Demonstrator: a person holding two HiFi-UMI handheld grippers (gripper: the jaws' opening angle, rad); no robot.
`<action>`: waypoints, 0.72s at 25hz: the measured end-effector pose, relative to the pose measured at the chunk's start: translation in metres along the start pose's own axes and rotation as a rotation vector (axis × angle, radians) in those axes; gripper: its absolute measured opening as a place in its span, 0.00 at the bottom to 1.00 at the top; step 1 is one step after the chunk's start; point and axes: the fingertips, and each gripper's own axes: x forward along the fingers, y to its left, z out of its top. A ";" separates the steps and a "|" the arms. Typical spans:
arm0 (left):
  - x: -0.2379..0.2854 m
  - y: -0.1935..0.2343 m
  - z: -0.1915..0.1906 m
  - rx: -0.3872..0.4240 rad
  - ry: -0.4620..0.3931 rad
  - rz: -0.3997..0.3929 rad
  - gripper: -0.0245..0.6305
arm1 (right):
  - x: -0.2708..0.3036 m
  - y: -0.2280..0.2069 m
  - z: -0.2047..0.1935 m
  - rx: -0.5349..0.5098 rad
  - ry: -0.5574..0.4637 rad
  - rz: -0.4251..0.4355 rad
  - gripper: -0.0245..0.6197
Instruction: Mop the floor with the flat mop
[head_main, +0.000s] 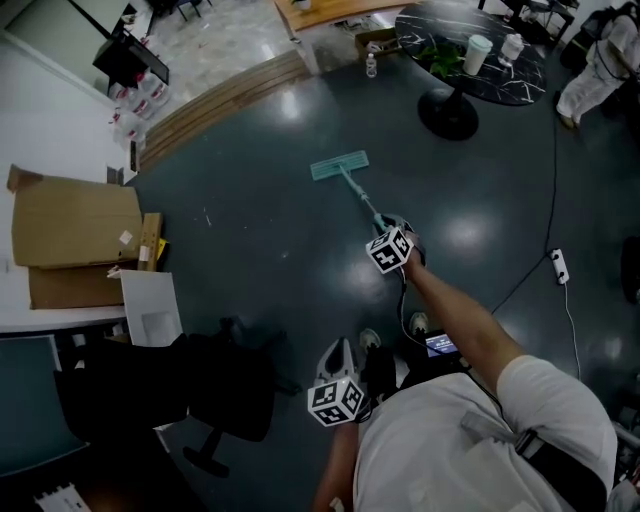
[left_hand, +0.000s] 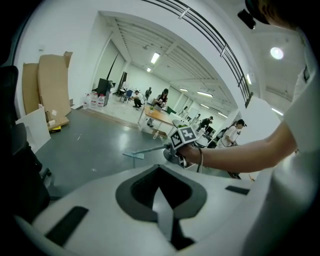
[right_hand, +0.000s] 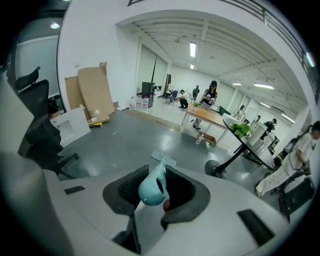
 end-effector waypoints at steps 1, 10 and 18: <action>0.002 0.000 0.000 -0.003 -0.001 0.000 0.04 | -0.004 -0.002 -0.007 0.003 0.005 0.003 0.21; 0.019 -0.036 0.028 0.073 -0.036 -0.107 0.04 | -0.140 0.018 -0.043 -0.015 -0.028 0.082 0.21; 0.013 -0.075 0.065 0.146 -0.139 -0.215 0.04 | -0.236 0.048 -0.038 -0.001 -0.127 0.128 0.21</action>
